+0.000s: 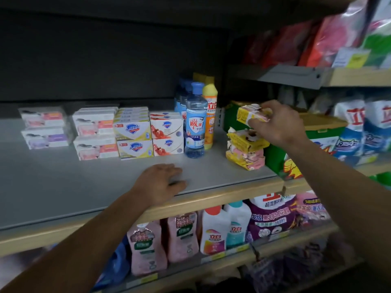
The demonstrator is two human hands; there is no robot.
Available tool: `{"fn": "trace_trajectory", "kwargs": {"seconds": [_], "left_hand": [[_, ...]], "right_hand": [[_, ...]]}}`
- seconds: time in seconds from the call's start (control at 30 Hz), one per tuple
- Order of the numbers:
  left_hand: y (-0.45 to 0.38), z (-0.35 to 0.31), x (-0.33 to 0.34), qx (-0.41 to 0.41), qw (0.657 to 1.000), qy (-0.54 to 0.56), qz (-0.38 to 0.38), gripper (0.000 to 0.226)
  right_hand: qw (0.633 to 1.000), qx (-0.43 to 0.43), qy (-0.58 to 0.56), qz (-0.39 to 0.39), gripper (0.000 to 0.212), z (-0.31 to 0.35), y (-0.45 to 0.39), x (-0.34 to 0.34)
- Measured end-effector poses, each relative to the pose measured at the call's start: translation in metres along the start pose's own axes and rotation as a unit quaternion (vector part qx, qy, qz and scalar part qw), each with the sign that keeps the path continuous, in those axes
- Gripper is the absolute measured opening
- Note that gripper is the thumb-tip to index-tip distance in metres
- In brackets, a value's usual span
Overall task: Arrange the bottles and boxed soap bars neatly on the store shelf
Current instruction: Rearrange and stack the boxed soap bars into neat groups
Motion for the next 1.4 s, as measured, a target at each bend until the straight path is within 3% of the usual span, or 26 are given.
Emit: {"fn": "trace_trajectory", "kwargs": {"seconds": [0.13, 0.27, 0.37, 0.5, 0.6, 0.8, 1.4], "left_hand": [[0.001, 0.002, 0.000, 0.000, 1.000, 0.011, 0.007, 0.072], [0.000, 0.002, 0.002, -0.005, 1.000, 0.016, 0.004, 0.064], [0.000, 0.003, 0.002, -0.004, 1.000, 0.018, 0.002, 0.060], [0.002, 0.003, 0.000, 0.003, 1.000, 0.018, 0.001, 0.069], [0.001, 0.002, 0.000, 0.000, 1.000, 0.012, 0.013, 0.075], [0.000, 0.004, 0.003, -0.003, 1.000, 0.017, 0.010, 0.080], [0.001, 0.004, 0.002, -0.003, 1.000, 0.018, 0.016, 0.079]], "right_hand": [[0.997, 0.001, 0.075, 0.018, 0.058, 0.001, -0.002, 0.020], [0.982, -0.004, 0.178, 0.060, 0.057, -0.001, 0.004, 0.040], [0.978, -0.007, 0.202, 0.040, 0.061, 0.001, 0.009, 0.043], [0.982, -0.069, 0.173, 0.003, 0.048, 0.007, 0.013, 0.042], [0.985, -0.067, 0.159, 0.008, 0.041, 0.007, 0.014, 0.044], [0.975, -0.081, 0.207, 0.013, 0.043, 0.007, 0.018, 0.048], [0.979, -0.070, 0.180, 0.069, 0.049, 0.014, 0.020, 0.033]]}}
Point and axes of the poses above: each hand's wrist, its own y-axis away from the middle knuckle, its own x-axis out of the palm, z = x × y, the point moved 1 cm from there along -y, towards the middle knuckle, and after that the axes turned 9 degrees about -y, right-handed, at the moved point
